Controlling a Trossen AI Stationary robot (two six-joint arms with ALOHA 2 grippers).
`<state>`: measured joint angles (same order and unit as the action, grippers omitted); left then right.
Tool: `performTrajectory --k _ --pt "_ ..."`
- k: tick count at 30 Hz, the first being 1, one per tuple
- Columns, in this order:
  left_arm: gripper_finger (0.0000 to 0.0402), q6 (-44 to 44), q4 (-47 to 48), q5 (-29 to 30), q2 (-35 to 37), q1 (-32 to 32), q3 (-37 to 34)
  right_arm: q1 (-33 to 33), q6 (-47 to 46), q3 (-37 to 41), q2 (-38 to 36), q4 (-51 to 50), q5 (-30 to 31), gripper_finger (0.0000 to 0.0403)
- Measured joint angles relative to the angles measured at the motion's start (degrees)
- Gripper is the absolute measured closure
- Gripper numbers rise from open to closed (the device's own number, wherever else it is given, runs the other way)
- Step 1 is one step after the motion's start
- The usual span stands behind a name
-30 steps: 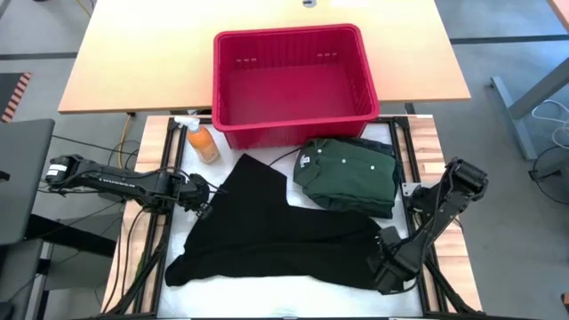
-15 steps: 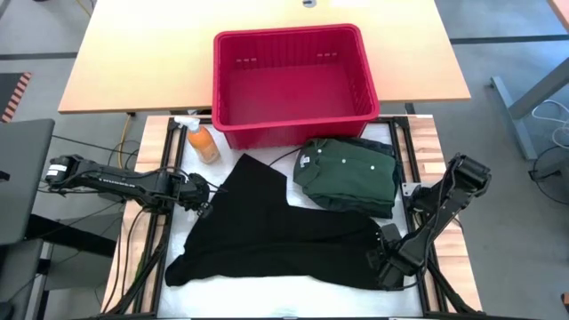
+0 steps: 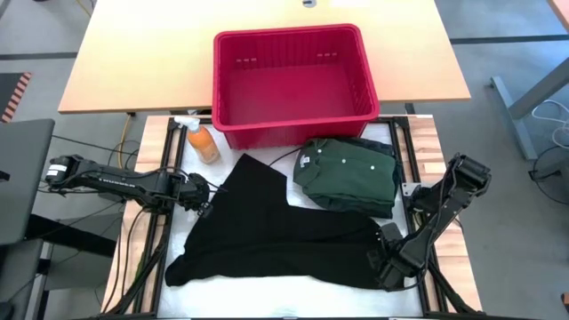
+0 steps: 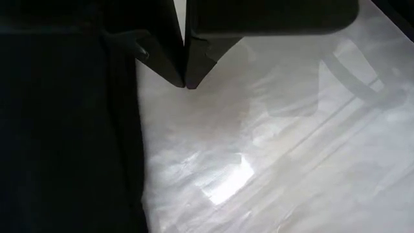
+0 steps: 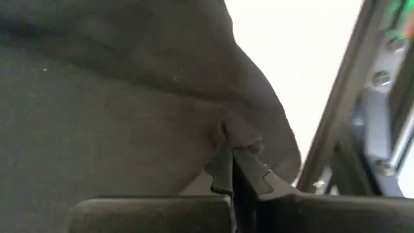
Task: Fold laundry
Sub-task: Fold the black shirt
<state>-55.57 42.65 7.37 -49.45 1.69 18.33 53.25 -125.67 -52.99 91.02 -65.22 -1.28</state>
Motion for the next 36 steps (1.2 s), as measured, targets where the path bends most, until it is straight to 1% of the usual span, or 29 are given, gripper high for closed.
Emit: performTrajectory --k 5,8,11,14,17,23,26,30,33,36 --pt "0.0401 0.0 0.0 0.0 0.0 0.0 0.0 0.0 2.6 -2.8 -1.6 -2.8 0.0 0.0391" --pt "0.0401 0.9 0.0 -1.2 0.0 0.0 0.0 0.3 7.0 -6.5 -3.5 -1.8 -0.1 0.0392" --pt "0.0401 1.4 0.1 -2.3 0.0 0.0 0.0 1.9 13.8 -11.0 -5.1 5.9 -0.1 0.0391" --pt "0.0401 1.1 0.0 -2.4 0.0 0.0 0.0 4.4 19.5 -15.1 -4.7 14.6 -0.3 0.0390" --pt "0.0401 0.9 -0.1 -2.3 0.0 0.0 0.0 6.8 22.2 -18.5 -3.0 21.6 -0.3 0.0390" --pt "0.0401 1.6 -0.2 -2.3 0.0 0.0 0.0 10.9 22.2 -23.5 2.0 32.7 -1.2 0.0390" --pt "0.0401 2.6 -0.2 -2.2 0.0 0.0 0.0 12.3 19.8 -25.0 4.7 32.8 -5.0 0.0390" --pt "0.0401 3.7 -0.2 -2.4 0.0 0.0 0.0 13.4 15.5 -25.1 8.1 32.6 -9.9 0.0386" --pt "0.0401 3.9 -0.3 -2.4 0.0 0.0 0.0 13.7 11.8 -25.1 10.3 35.0 -11.6 0.0372" --pt "0.0401 3.8 -0.4 -2.5 0.0 0.0 0.0 13.9 11.7 -25.0 11.6 38.1 -13.8 0.0348"
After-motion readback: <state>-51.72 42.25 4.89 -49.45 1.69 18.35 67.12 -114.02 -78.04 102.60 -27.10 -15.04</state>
